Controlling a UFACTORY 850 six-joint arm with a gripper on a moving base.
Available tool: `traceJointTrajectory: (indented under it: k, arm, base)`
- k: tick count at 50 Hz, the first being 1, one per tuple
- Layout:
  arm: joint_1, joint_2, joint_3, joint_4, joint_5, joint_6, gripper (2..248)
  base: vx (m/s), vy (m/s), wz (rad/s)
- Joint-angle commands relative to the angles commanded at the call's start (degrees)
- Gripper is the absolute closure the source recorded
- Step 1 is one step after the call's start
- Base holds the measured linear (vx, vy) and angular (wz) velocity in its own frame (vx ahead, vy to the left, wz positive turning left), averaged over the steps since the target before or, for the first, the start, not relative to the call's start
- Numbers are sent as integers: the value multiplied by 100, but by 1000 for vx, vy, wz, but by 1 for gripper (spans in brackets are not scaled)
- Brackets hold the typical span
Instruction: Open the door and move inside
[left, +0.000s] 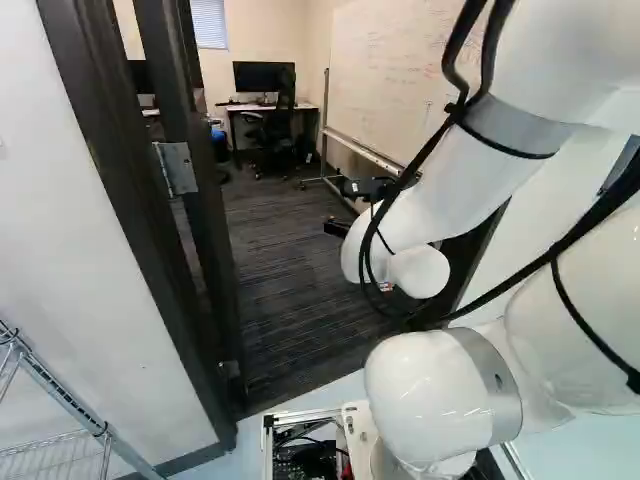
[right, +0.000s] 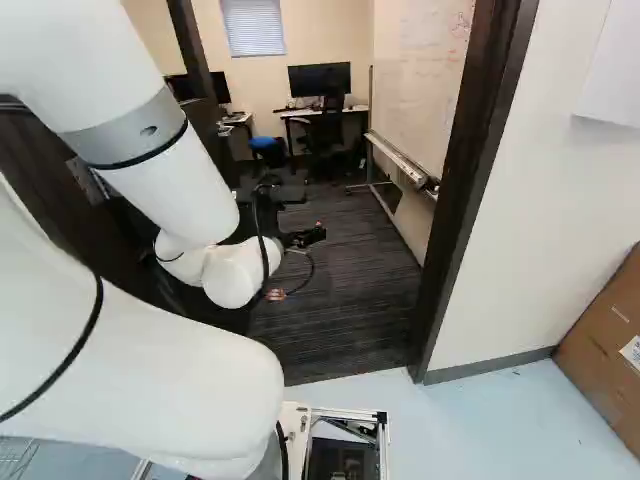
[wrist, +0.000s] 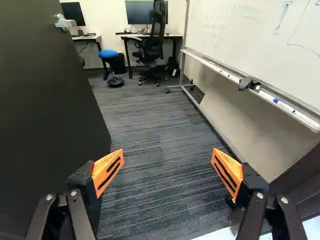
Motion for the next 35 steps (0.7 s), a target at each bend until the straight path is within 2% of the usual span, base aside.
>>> traceJointTrajectory:
  k: [35]
  arm:
    - [0, 0, 0, 0, 0, 0, 3]
  base:
    - [0, 0, 0]
